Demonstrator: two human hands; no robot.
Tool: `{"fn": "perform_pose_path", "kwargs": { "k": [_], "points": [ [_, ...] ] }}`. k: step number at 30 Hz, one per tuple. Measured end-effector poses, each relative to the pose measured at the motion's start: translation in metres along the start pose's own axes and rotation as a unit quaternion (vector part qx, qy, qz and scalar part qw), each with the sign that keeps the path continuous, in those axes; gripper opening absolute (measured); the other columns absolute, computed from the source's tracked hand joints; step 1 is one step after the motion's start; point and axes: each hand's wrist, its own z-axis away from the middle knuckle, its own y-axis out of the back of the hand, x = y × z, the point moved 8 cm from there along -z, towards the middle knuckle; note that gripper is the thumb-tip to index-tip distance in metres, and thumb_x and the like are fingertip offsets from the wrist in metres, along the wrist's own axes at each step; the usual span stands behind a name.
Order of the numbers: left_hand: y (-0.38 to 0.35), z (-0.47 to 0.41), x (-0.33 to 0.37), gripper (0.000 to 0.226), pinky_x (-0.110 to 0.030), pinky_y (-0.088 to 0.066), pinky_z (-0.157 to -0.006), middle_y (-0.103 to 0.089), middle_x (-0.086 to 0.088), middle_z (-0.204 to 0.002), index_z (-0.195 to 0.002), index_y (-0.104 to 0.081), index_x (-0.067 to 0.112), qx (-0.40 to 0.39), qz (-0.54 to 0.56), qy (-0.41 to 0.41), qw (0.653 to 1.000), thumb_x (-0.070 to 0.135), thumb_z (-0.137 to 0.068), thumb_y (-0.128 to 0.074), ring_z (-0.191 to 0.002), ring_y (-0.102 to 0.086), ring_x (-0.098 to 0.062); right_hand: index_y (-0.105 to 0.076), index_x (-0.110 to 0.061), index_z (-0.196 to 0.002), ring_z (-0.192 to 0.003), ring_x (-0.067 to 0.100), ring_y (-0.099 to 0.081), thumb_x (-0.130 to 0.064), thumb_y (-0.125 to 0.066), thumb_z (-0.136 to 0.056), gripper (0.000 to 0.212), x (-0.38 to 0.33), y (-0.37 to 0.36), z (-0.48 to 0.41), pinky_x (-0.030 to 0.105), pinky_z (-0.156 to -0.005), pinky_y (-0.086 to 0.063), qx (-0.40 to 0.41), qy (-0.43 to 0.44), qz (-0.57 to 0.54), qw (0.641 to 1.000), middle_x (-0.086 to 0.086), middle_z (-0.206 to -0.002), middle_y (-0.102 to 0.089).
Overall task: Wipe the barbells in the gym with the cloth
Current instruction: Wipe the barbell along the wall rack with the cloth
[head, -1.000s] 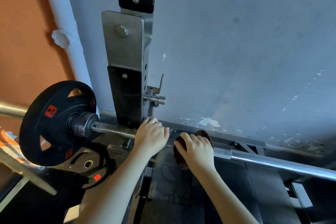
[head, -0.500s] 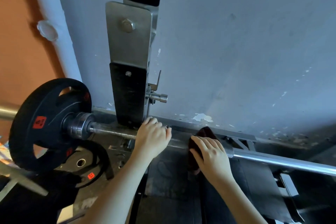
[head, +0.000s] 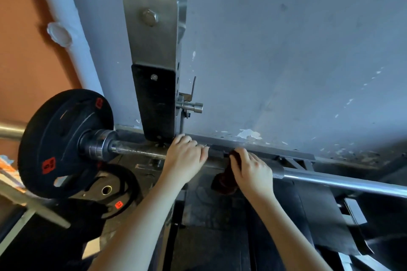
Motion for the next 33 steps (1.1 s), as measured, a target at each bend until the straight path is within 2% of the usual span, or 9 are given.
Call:
{"fn": "perform_pose_path", "kwargs": {
  "k": [3,6,12,15,19,22,24,28,33],
  "points": [
    [0.003,0.002,0.001,0.053,-0.040,-0.049,-0.089,-0.066,-0.002,-0.062,-0.061,-0.067,0.012,0.016,0.000,-0.001,1.000,0.028,-0.096,-0.031,-0.071,-0.061,-0.024,-0.065,-0.007,-0.087,-0.067,0.029,-0.066,-0.027,-0.045,-0.091,0.029,0.063,0.028,0.022,0.034,-0.066,-0.053,0.041,-0.101,0.022,0.994,0.007,-0.073,-0.069],
    [0.002,0.004,0.000,0.053,-0.040,-0.049,-0.089,-0.066,-0.002,-0.062,-0.061,-0.068,0.011,0.002,0.006,0.003,1.000,0.028,-0.096,-0.032,-0.071,-0.062,-0.024,-0.067,-0.005,-0.091,-0.082,0.034,-0.066,-0.021,-0.052,-0.091,0.021,0.062,0.028,0.030,0.046,-0.082,-0.056,0.042,-0.179,-0.002,0.983,0.010,-0.086,-0.071],
    [-0.001,0.006,0.002,0.064,-0.043,-0.045,-0.098,-0.073,-0.001,-0.078,-0.078,-0.075,0.014,-0.067,0.011,0.024,0.997,0.036,-0.098,-0.019,-0.084,-0.065,-0.024,-0.064,-0.012,-0.087,-0.061,0.022,-0.065,-0.029,-0.048,-0.093,0.025,-0.015,0.000,0.000,0.027,-0.061,-0.047,-0.038,-0.048,-0.015,0.998,0.000,-0.067,-0.067],
    [0.001,0.009,0.005,0.073,-0.042,-0.039,-0.104,-0.074,0.000,-0.093,-0.095,-0.075,0.016,-0.082,0.012,0.028,0.996,0.040,-0.096,-0.006,-0.094,-0.064,-0.024,-0.054,-0.013,-0.104,-0.076,0.032,-0.066,-0.036,-0.039,-0.103,0.027,0.020,0.001,-0.011,0.031,-0.061,-0.042,-0.147,-0.132,0.044,0.979,0.007,-0.081,-0.068],
    [0.003,0.014,0.012,0.071,-0.043,-0.030,-0.111,-0.068,-0.002,-0.113,-0.118,-0.064,0.017,-0.122,-0.019,0.006,0.992,0.036,-0.092,0.000,-0.111,-0.058,-0.026,-0.054,-0.008,-0.111,-0.071,0.032,-0.056,-0.033,-0.038,-0.104,0.030,0.055,0.052,-0.026,0.033,-0.059,-0.035,-0.019,-0.228,0.009,0.974,0.013,-0.085,-0.064],
    [0.007,0.017,0.019,0.062,-0.044,-0.032,-0.109,-0.066,-0.006,-0.114,-0.119,-0.060,0.014,-0.142,-0.037,-0.027,0.989,0.033,-0.090,-0.009,-0.111,-0.057,-0.029,-0.056,-0.012,-0.115,-0.077,0.027,-0.057,-0.032,-0.044,-0.102,0.027,0.037,0.053,-0.036,0.033,-0.065,-0.041,0.043,-0.200,-0.118,0.972,0.006,-0.089,-0.063],
    [0.007,0.018,0.015,0.065,-0.042,-0.033,-0.108,-0.067,-0.003,-0.113,-0.115,-0.064,0.018,-0.138,-0.010,-0.002,0.990,0.038,-0.092,-0.006,-0.111,-0.058,-0.026,-0.058,-0.017,-0.115,-0.083,0.022,-0.061,-0.035,-0.045,-0.101,0.027,0.006,0.026,-0.031,0.032,-0.072,-0.045,-0.042,-0.139,-0.155,0.977,0.001,-0.094,-0.065],
    [0.004,0.022,0.007,0.077,-0.038,-0.026,-0.112,-0.064,0.003,-0.119,-0.116,-0.065,0.023,-0.134,0.037,0.051,0.989,0.045,-0.089,0.003,-0.115,-0.053,-0.021,-0.068,-0.020,-0.099,-0.080,0.023,-0.067,-0.046,-0.046,-0.089,0.036,-0.012,0.004,0.007,0.037,-0.075,-0.053,-0.116,0.053,-0.062,0.990,-0.005,-0.089,-0.069],
    [0.006,0.031,0.010,0.077,-0.040,-0.023,-0.114,-0.062,0.004,-0.121,-0.119,-0.062,0.023,-0.170,0.020,0.057,0.984,0.046,-0.090,0.005,-0.116,-0.052,-0.021,-0.069,-0.018,-0.100,-0.084,0.024,-0.067,-0.043,-0.048,-0.087,0.035,0.023,0.019,0.029,0.037,-0.076,-0.055,-0.080,0.080,-0.035,0.993,-0.003,-0.097,-0.069]
  ]
}}
